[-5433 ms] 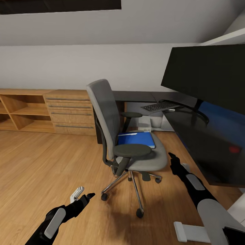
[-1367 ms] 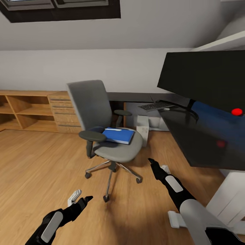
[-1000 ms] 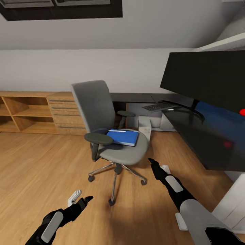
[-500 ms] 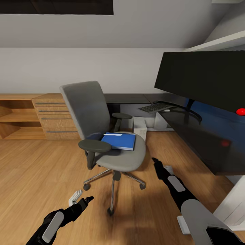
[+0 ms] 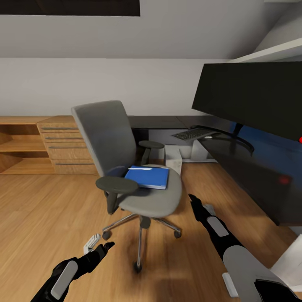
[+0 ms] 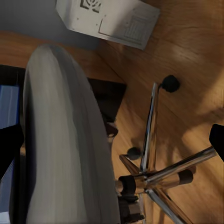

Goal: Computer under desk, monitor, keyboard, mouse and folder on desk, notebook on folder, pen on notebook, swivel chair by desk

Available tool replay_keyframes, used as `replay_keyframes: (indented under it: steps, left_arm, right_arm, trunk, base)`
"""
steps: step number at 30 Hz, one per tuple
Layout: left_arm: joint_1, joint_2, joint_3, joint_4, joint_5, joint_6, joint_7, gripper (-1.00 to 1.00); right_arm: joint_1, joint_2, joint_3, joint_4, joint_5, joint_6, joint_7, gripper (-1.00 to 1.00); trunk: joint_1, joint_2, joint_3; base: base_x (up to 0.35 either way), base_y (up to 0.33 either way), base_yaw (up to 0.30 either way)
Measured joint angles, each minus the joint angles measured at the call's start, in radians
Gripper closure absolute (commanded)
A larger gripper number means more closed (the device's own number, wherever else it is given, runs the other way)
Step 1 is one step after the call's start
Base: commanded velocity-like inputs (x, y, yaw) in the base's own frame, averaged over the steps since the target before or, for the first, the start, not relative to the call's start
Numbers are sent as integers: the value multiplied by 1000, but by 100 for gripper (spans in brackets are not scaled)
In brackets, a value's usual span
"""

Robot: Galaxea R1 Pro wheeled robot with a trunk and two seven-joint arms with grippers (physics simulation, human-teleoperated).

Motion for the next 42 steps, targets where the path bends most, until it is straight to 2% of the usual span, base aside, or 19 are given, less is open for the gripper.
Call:
replay_keyframes:
  steps: [12, 18, 30, 35, 42]
  left_arm:
    - [1, 1, 0, 0, 0, 0, 5, -100]
    - [2, 0, -1, 0, 0, 0, 6, -100]
    - [3, 0, -2, 0, 0, 0, 7, -100]
    - [3, 1, -1, 0, 0, 0, 5, -100]
    - [3, 1, -1, 0, 0, 0, 7, -100]
  right_arm:
    - [0, -2, -2, 0, 1, -1, 0, -100]
    - [0, -12, -4, 0, 0, -1, 0, -100]
    - [-4, -27, -4, 7, -1, 3, -2, -100]
    - [-11, -26, -2, 10, -3, 10, -67, -100]
    - [-12, -27, -2, 7, -3, 15, -90, -100]
  trunk:
    - [0, 0, 0]
    - [0, 0, 0]
    - [0, 0, 0]
    - [0, 0, 0]
    - [0, 0, 0]
  base:
    - [305, 66, -1]
    - [224, 12, 0]
    - [37, 2, 0]
    - [2, 0, -7]
    - [0, 0, -17]
